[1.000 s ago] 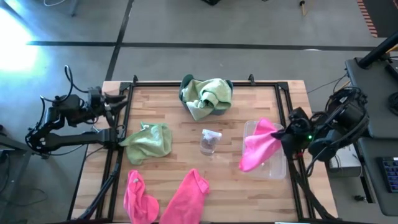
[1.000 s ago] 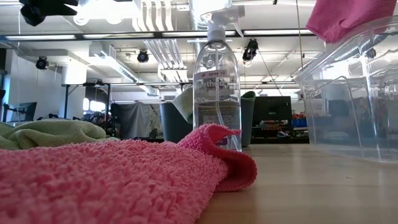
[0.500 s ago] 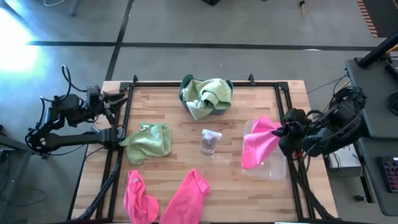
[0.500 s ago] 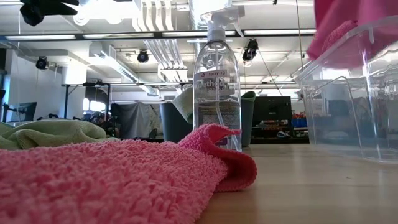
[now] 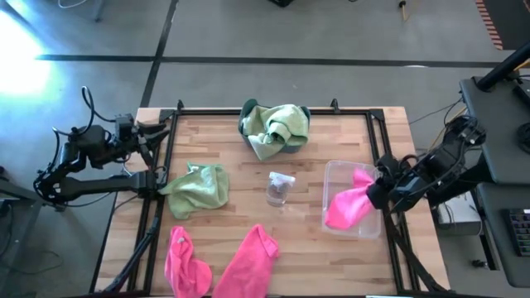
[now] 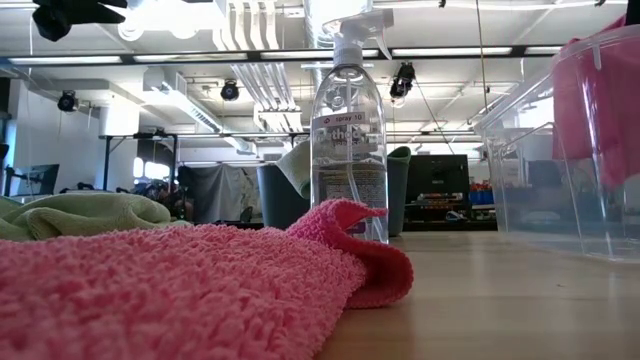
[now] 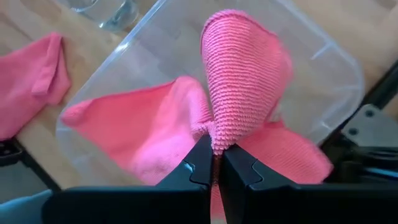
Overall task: Sort microfiber towel by color & place in baskets
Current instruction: Put the right pink microfiber towel into the transparent bin, then put the middle pink microfiber towel into the transparent bin
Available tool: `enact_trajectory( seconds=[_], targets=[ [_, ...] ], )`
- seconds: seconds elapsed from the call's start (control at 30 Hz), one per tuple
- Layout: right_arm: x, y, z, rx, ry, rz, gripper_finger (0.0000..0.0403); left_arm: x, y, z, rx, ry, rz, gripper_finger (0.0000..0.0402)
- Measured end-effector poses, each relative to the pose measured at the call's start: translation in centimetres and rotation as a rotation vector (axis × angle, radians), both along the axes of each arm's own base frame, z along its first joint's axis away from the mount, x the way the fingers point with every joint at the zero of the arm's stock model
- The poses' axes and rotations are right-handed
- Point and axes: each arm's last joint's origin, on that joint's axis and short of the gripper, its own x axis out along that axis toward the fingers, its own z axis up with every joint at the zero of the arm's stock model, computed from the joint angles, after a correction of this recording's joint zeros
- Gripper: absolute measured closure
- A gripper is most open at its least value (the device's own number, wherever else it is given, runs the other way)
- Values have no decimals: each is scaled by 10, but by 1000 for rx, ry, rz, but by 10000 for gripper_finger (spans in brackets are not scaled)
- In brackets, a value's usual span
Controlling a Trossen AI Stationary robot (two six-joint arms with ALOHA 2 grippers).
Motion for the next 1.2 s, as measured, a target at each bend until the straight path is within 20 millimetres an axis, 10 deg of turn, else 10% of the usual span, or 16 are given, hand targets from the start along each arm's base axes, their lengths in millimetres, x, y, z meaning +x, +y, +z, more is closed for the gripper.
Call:
enact_trajectory(
  seconds=[0.73,1.2],
  targets=[
    [29,25,2,140,-105,-42,261,0,0,0,-8,-4,0,276],
    [120,83,-3,145,-335,181,274,0,0,0,-24,-11,-9,276]
  ],
)
